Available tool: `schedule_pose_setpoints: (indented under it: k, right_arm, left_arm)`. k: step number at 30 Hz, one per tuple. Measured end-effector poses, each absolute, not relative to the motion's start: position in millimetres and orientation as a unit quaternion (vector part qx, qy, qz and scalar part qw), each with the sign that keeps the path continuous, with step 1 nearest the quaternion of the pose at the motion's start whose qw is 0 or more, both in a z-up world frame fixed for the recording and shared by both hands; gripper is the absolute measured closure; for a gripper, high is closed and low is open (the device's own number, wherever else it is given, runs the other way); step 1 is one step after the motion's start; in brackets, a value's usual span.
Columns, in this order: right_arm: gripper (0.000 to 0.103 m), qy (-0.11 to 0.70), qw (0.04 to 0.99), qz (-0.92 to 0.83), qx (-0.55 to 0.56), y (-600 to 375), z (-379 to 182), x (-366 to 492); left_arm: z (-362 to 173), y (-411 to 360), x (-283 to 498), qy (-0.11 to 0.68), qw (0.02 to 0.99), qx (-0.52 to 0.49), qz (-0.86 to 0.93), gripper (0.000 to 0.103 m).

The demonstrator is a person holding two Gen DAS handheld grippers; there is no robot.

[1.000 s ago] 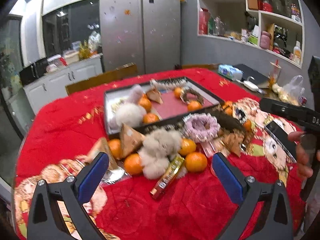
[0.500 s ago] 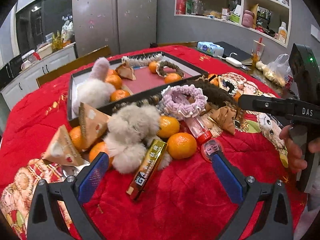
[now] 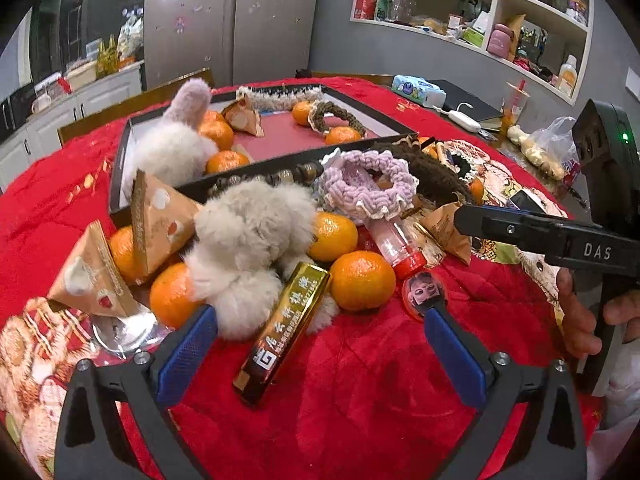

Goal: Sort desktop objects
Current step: 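Grasp the gold bar-shaped box with the left tool while the right tool approaches the triangular snack pack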

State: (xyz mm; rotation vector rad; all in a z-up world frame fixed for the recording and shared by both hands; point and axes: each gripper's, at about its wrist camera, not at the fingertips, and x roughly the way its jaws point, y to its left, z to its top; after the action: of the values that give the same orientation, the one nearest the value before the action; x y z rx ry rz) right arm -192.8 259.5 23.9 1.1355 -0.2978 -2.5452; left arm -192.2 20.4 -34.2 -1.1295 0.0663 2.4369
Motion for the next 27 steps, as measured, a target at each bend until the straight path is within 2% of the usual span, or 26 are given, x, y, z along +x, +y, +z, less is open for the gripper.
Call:
schedule_pose_setpoints:
  k: [1,4,8,11,14,16,17,27]
  right_arm:
    - [0.035,-0.101,0.166,-0.896,0.400,259,23,-193]
    - [0.046,-0.092,0.155,-0.899,0.399,259,22,-193]
    - [0.048,-0.093,0.157,-0.899,0.398,261,21,-194]
    - [0.049,-0.088,0.158,-0.901,0.395,259,20,-193]
    - [0.050,-0.094,0.165,-0.899,0.394,259,18,-194]
    - [0.051,-0.097,0.167,-0.897,0.397,260,17,-196]
    - [0.051,-0.097,0.167,-0.897,0.398,261,17,-197]
    - [0.052,-0.101,0.171,-0.895,0.400,260,17,-196]
  left_arm:
    - [-36,19,-193,0.017,0.225,-0.413,0.882,0.002]
    - [-41,16,-197,-0.001,0.225,-0.428,0.876,0.013]
    - [-45,17,-199,0.002,0.220,-0.434,0.874,0.017]
    - [-46,16,-200,0.004,0.212,-0.434,0.876,0.025]
    - [-46,14,-201,0.006,0.202,-0.432,0.879,0.036]
    - [-46,11,-201,0.005,0.191,-0.431,0.882,0.056]
    - [-46,9,-202,0.004,0.181,-0.431,0.884,0.059]
    - [-46,5,-201,-0.005,0.179,-0.433,0.883,0.063]
